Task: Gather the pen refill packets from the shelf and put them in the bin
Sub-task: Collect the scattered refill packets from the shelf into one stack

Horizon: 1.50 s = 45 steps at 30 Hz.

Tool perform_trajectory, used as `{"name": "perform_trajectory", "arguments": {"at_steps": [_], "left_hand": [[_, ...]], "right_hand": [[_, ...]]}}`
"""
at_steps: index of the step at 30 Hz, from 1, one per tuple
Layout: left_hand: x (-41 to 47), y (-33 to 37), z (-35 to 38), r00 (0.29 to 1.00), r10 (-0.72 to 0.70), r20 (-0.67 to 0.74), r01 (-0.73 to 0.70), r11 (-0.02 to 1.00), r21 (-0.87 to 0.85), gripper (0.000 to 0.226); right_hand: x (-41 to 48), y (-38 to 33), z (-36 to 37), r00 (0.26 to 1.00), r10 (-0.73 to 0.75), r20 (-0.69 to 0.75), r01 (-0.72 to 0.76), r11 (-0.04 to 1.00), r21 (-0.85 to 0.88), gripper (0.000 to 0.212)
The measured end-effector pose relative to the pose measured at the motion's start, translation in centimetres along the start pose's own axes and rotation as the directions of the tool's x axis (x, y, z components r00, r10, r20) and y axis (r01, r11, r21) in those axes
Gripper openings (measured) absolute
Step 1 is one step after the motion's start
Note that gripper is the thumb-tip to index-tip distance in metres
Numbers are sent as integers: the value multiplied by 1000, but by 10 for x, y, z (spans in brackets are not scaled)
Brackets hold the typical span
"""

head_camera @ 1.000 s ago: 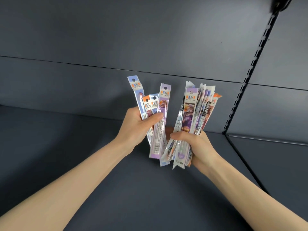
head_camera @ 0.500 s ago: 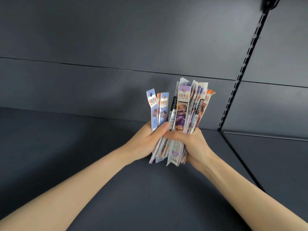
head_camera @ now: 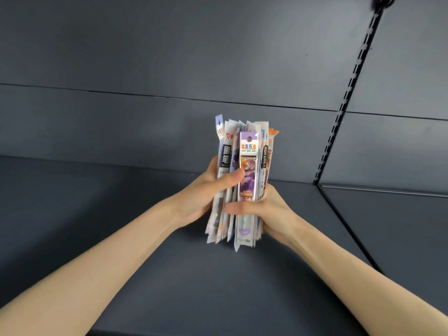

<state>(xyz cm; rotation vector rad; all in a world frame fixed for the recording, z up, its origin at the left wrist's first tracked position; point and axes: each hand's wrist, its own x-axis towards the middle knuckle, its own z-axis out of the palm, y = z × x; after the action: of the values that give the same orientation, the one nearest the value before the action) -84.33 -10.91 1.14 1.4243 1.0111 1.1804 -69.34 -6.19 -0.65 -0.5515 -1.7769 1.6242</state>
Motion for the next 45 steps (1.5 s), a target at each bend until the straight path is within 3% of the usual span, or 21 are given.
{"name": "perform_trajectory", "arguments": {"at_steps": [3, 6, 9, 12, 14, 17, 20, 23, 28, 32, 37, 42, 45], "left_hand": [[0, 2, -3, 999, 40, -18, -40, 999, -5, 68], [0, -4, 3, 999, 43, -6, -42, 995, 89, 74], [-3, -3, 5, 999, 32, 31, -37, 982, 188, 61], [-3, -6, 3, 997, 27, 72, -51, 932, 359, 95], [-2, -8, 0, 994, -8, 107, -54, 825, 563, 116], [-3, -4, -5, 988, -99, 119, -10, 724, 689, 124], [-6, 9, -3, 988, -113, 101, 23, 773, 635, 105], [-9, 18, 3, 999, 15, 39, -27, 947, 321, 57], [-1, 14, 14, 974, 138, -180, -103, 976, 191, 51], [1, 10, 16, 952, 183, -247, -157, 980, 124, 45], [4, 8, 17, 955, 170, -244, -172, 985, 10, 54], [7, 8, 13, 978, 144, -154, -156, 985, -72, 73], [7, 8, 7, 990, 114, -78, -121, 988, -95, 65]], "right_hand": [[1, 0, 1, 1000, -17, 0, 17, 1000, -3, 56], [1, 3, 2, 1000, -20, -5, 19, 999, -48, 63], [-2, 5, 1, 1000, -12, 12, 12, 997, -80, 67], [-3, 9, 3, 1000, -6, 10, 7, 994, -108, 61], [-2, 8, 4, 1000, -15, -3, 15, 990, -140, 51], [-1, 5, 3, 999, -29, -45, 20, 982, -188, 42], [1, 1, 3, 999, -29, -42, 19, 978, -210, 40], [3, 2, 3, 1000, 4, -29, -12, 967, -255, 41], [0, -3, 5, 998, 6, 55, 7, 972, -234, 58], [3, 6, 2, 994, -39, -99, 22, 986, -167, 83], [-3, 11, 5, 997, -29, -77, 16, 986, -166, 57], [1, 8, 7, 998, 15, -56, -26, 980, -199, 54], [1, 9, 3, 997, 21, -79, -34, 986, -165, 56]]}}
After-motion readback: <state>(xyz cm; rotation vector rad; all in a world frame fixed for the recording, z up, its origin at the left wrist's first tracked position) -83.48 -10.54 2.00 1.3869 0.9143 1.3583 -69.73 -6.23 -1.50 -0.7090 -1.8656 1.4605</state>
